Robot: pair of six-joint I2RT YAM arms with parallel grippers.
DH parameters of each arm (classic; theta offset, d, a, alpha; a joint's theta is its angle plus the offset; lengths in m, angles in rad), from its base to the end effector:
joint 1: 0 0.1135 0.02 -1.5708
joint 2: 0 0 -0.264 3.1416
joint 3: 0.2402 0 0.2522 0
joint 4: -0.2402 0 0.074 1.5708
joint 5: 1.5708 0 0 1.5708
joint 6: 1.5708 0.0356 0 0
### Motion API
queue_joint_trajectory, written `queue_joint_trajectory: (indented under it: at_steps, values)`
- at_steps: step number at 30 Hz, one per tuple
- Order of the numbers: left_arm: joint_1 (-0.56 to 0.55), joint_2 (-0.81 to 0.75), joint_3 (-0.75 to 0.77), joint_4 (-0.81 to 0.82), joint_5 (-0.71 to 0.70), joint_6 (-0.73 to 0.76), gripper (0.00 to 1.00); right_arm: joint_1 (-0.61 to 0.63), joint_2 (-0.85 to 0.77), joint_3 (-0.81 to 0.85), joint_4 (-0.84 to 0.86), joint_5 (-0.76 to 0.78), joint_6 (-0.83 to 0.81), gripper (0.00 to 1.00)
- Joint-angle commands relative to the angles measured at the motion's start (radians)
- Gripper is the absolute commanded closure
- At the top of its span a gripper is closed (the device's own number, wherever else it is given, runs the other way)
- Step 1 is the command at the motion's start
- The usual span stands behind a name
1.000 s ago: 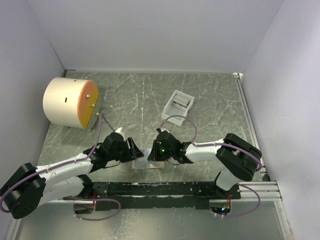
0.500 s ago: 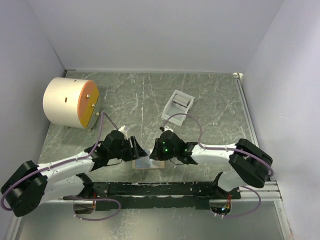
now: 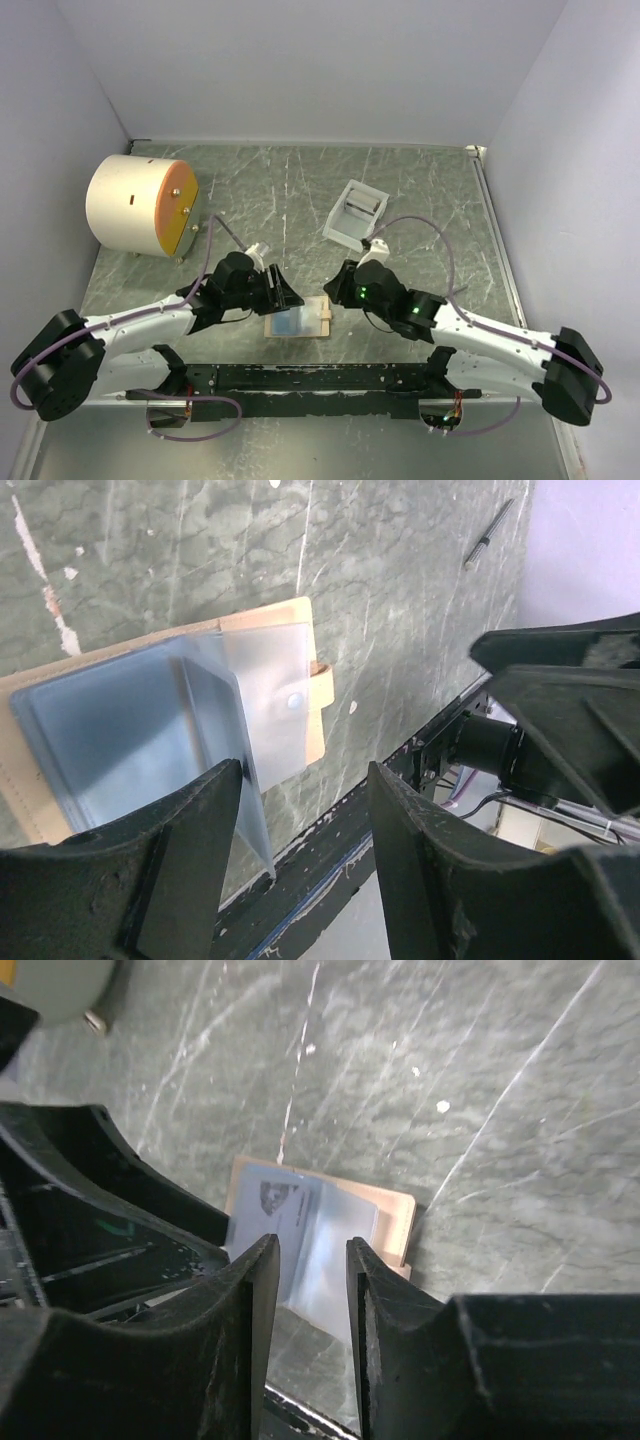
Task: Put the credit cards into the card holder
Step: Insert the credit card into the card holder.
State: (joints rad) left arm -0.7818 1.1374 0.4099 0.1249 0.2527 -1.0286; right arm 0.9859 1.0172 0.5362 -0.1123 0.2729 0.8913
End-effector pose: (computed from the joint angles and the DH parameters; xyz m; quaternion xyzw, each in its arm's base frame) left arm 0.1508 -0.1623 0.1735 -0.0499 0.8786 -0.4320 0.1974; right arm 0.1272 0.1747 0.2174 0.0224 0.8768 0.3043 0.3718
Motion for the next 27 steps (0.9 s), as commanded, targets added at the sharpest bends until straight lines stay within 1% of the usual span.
queue_joint_trajectory:
  at_steps: [1, 5, 8, 10, 19, 24, 27]
  values:
    - [-0.005, 0.042, 0.038, 0.086, 0.046, 0.004, 0.36, 0.002, -0.099, 0.013, -0.077, 0.145, -0.025, 0.66]
    - [-0.007, 0.085, 0.048, 0.126, 0.077, -0.001, 0.37, 0.003, -0.131, 0.048, -0.111, 0.170, -0.042, 0.65]
    - [-0.009, 0.097, 0.058, 0.110, 0.073, 0.009, 0.36, 0.003, -0.119, 0.069, -0.137, 0.175, -0.038, 0.65]
    - [-0.009, 0.097, 0.052, 0.130, 0.079, 0.004, 0.36, 0.002, -0.108, 0.084, -0.151, 0.172, -0.026, 0.65]
    - [-0.014, 0.126, 0.065, 0.148, 0.097, 0.006, 0.36, 0.003, -0.117, 0.085, -0.121, 0.169, -0.057, 0.65]
    - [-0.016, 0.106, 0.056, 0.144, 0.083, 0.006, 0.35, 0.002, -0.117, 0.124, -0.113, 0.184, -0.130, 0.65]
    - [-0.016, 0.067, 0.050, 0.108, 0.052, 0.015, 0.26, 0.002, -0.086, 0.163, -0.107, 0.218, -0.216, 0.64]
